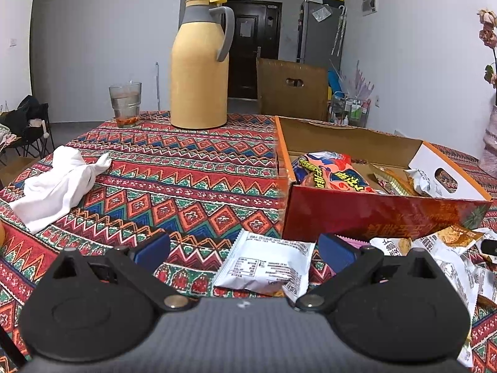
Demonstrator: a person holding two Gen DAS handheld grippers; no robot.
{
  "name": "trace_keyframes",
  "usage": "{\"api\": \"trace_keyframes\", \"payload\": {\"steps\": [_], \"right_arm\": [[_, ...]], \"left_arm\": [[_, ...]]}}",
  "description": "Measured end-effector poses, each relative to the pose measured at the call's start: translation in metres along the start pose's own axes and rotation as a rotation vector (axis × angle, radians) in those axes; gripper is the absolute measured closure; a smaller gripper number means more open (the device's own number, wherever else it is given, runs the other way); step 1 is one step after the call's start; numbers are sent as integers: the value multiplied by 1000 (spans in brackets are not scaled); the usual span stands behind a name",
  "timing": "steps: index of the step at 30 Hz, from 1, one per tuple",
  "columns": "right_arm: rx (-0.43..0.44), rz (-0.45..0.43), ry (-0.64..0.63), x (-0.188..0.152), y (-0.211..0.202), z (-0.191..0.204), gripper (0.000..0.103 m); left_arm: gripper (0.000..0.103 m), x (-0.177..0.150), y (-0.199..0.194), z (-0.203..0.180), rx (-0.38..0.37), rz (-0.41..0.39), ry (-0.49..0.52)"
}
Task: Organize snacks
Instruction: 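Withdraw both tools from the box back toward the snack pile, then grasp a white packet with the right tool while the left tool grasps another white packet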
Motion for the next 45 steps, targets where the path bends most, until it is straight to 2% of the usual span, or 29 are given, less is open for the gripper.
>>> {"api": "trace_keyframes", "payload": {"steps": [2, 4, 6, 7, 8, 13, 21, 29, 35, 45], "right_arm": [[1, 23, 19, 6, 11, -3, 24], [1, 40, 44, 9, 19, -7, 31], [9, 53, 61, 10, 23, -10, 43], [16, 60, 64, 9, 25, -11, 55], [22, 64, 64, 8, 26, -11, 60], [25, 21, 49, 2, 24, -6, 62], [3, -146, 31, -9, -4, 0, 62], [17, -171, 29, -11, -10, 1, 62], [26, -183, 31, -13, -10, 0, 62], [38, -198, 36, -15, -14, -2, 62]], "left_arm": [[0, 1, 0, 1, 0, 1, -7], [0, 1, 0, 2, -2, 2, -11], [0, 1, 0, 1, -2, 3, -12], [0, 1, 0, 1, -4, 2, -12], [0, 1, 0, 2, -5, 1, -12], [0, 0, 1, 2, 0, 2, -14], [0, 1, 5, 2, 20, 20, -21], [0, 0, 16, -1, 36, 70, -8], [0, 8, 20, -5, 12, 131, 19], [0, 18, 43, -22, 60, 219, 69]]}}
Point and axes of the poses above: each gripper's, at about its wrist camera, not at the fingertips, and y roughly the way its jaws point, z to its left, x to its top, the point moved 1 cm from there along y, roughly the way its jaws point, and after that the axes turned 15 degrees about z, right-handed, at the moved point
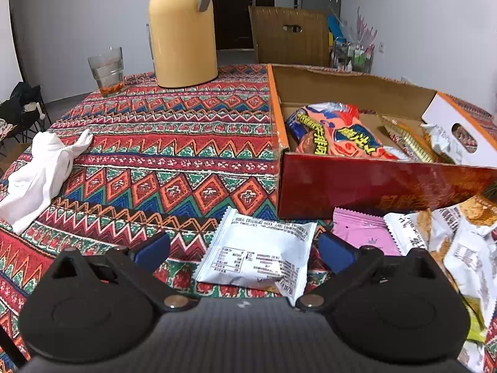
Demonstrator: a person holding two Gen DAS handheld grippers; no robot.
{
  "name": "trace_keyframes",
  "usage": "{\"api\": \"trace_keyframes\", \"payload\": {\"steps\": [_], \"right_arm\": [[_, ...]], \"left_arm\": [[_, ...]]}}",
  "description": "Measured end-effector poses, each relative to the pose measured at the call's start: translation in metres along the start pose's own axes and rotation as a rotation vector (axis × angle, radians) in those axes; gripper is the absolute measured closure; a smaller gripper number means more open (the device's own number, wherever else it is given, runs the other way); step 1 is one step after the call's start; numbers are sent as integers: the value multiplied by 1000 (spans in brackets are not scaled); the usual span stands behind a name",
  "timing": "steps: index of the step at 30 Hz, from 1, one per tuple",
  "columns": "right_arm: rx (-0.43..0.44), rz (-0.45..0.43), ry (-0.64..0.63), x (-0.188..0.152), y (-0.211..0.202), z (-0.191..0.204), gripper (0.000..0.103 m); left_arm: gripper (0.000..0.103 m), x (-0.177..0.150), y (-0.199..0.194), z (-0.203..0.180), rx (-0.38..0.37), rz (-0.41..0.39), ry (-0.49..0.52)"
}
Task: Organize snacks
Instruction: 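Grasp a white packet with the right tool while the left tool grasps another white packet, then lift both white packets and carry them over the box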
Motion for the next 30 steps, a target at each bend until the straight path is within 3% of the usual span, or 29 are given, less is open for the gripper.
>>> {"api": "trace_keyframes", "payload": {"steps": [5, 15, 22, 24, 30], "right_arm": [[2, -3, -7, 0, 0, 1, 62], [-4, -10, -8, -1, -1, 1, 62], [-5, -1, -7, -1, 2, 2, 62], [-6, -1, -7, -1, 2, 2, 62], [-3, 1, -3, 0, 2, 1, 62]], "left_arm": [[3, -1, 13, 3, -2, 21, -20], [40, -6, 7, -1, -32, -16, -5], [52, -12, -2, -7, -29, -64, 18], [66, -12, -4, -6, -32, -71, 18], [68, -16, -10, -7, -41, -77, 46]]}}
Point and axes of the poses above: each gripper's, at about its wrist camera, not at the fingertips, and y roughly the way its jaws point, z to its left, x to its top, the point moved 1 cm from there along y, roughly the way its jaws point, and after that the axes turned 15 degrees about z, right-handed, at the moved point
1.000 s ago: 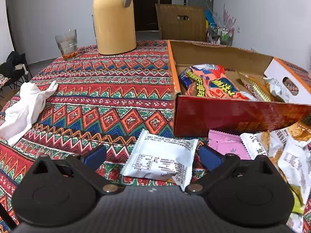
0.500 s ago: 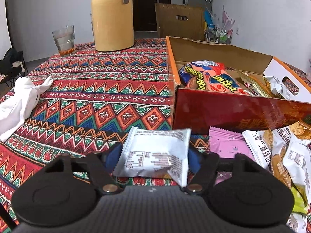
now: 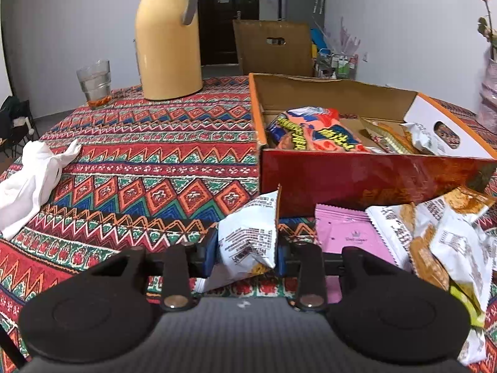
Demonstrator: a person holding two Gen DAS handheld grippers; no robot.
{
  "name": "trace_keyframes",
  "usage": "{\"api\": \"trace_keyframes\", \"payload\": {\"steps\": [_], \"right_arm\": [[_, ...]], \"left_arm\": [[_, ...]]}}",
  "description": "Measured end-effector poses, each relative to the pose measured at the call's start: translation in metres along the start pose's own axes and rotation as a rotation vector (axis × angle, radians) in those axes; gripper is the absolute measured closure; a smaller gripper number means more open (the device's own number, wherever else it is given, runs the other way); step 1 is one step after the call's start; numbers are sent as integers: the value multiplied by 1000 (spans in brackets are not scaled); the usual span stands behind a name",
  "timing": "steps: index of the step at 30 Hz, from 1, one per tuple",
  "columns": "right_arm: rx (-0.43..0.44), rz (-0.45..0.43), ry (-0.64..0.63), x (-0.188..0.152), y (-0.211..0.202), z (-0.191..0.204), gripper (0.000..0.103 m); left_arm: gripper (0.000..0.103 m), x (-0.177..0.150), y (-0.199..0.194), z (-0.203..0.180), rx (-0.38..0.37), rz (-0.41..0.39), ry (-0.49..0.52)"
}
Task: Organize snacks
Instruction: 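Lift both white packets and carry them over the box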
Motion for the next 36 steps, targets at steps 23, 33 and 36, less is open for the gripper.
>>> {"api": "trace_keyframes", "payload": {"steps": [23, 33, 36], "right_arm": [[33, -78, 6, 4, -29, -2, 62], [97, -121, -50, 27, -45, 29, 62], [114, -129, -66, 37, -44, 40, 62]], "left_arm": [[68, -5, -74, -11, -83, -166, 0], [68, 17, -94, -32, -135, -233, 6], [68, 26, -96, -40, -147, -247, 11]]}}
Point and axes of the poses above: each gripper's, at about its wrist camera, not at the fingertips, and y roughly the way its jaws point, z to its left, x to its top, the point moved 1 cm from there along y, roughly the way its jaws point, and after that the axes turned 15 degrees about z, right-handed, at the moved point
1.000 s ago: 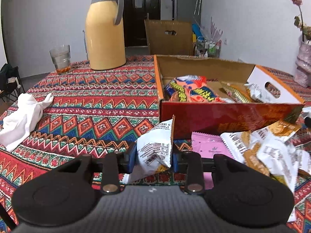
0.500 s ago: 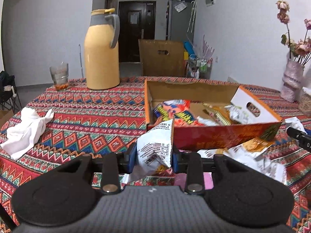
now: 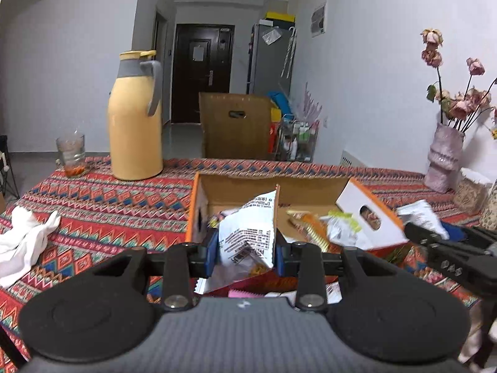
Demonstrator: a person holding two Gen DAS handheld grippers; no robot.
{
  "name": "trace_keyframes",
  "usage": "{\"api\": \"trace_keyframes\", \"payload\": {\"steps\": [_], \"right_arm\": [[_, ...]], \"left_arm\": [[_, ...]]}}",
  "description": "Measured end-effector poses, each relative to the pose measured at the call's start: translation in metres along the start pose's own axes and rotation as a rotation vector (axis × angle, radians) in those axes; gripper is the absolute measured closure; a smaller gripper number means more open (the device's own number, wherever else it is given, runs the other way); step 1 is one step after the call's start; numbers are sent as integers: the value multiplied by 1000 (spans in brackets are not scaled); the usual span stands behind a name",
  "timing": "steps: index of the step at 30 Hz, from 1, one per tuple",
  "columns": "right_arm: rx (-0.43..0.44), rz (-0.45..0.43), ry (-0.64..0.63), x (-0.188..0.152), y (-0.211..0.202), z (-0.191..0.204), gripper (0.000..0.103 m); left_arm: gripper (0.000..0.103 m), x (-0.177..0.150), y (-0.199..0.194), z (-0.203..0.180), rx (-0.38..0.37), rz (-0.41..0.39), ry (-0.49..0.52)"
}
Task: Organize snacks
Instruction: 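Lift both white packets and carry them over the box, then open both tools to drop the white packets into the box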
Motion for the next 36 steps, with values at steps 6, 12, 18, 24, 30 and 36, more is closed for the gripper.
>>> {"api": "trace_keyframes", "payload": {"steps": [6, 12, 18, 24, 30, 36], "right_arm": [[36, 2, -12, 20, 14, 16, 62], [56, 18, -28, 38, 36, 31, 62], [63, 42, -1, 47, 61, 37, 62], [64, 59, 9, 38, 79, 35, 62], [69, 98, 17, 32, 94, 32, 62], [61, 117, 19, 31, 102, 34, 62]], "left_arm": [[68, 17, 10, -10, -16, -12, -9], [68, 35, 27, -16, -18, -11, -36], [68, 48, 52, -17, -7, -7, -70], [68, 42, 76, -10, 3, -7, -99], [68, 36, 94, -6, 26, 23, -91], [68, 32, 98, -11, 75, 13, -63]]}}
Point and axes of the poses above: each gripper's, at about its wrist camera, not at the fingertips, and y roughly the way its jaws point, z to its left, x to its top, the point moved 1 cm from there along y, roughly the way its jaws point, and after that the axes turned 15 degrees about z, right-handed, at the moved point
